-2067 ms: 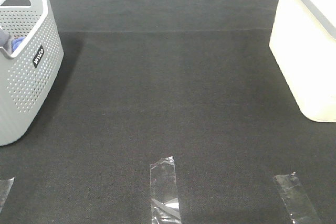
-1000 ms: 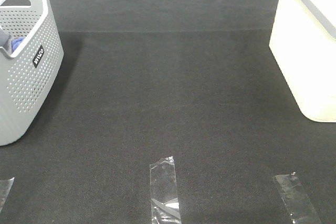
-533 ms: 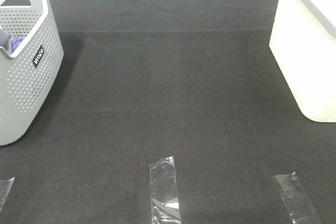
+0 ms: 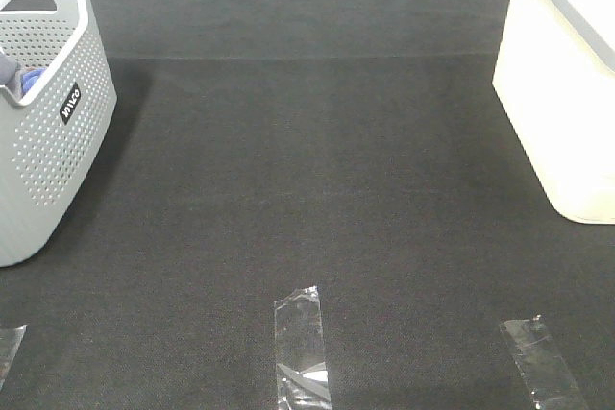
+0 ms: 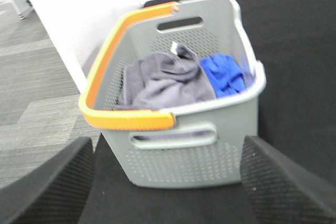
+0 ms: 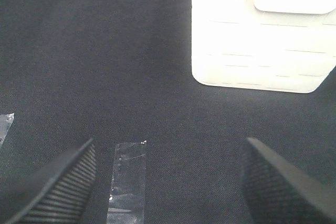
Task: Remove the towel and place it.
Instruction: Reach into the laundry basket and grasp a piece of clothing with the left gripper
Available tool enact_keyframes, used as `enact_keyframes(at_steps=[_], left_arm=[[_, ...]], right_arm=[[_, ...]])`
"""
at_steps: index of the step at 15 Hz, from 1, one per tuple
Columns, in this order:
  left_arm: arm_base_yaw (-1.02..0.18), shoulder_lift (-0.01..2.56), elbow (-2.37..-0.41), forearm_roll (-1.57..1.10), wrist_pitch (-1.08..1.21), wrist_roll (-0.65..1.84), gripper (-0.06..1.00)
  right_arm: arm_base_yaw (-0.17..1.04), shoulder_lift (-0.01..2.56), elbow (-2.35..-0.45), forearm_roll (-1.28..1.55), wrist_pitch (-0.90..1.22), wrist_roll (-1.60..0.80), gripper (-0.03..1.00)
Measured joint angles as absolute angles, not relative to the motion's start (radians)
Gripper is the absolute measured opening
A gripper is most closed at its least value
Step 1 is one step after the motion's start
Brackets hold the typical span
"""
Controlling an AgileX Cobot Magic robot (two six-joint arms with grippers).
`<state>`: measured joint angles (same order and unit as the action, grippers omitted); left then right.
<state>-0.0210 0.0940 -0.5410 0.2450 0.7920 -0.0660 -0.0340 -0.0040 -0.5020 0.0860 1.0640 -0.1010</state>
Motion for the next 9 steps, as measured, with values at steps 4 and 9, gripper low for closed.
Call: enact_keyframes(at_steps=[4, 9], left_arm=[[-0.021, 0.443, -0.574, 0.308, 0.644, -0.215, 0.74], [-0.021, 0.959, -0.818, 0.31, 0.61, -0.341, 0.74]], right_arm=[[-0.034, -0.004, -0.502, 0.086, 1.064, -0.101, 0.72], [-0.034, -0.004, -0.502, 0.086, 1.064, -0.101, 0.72]])
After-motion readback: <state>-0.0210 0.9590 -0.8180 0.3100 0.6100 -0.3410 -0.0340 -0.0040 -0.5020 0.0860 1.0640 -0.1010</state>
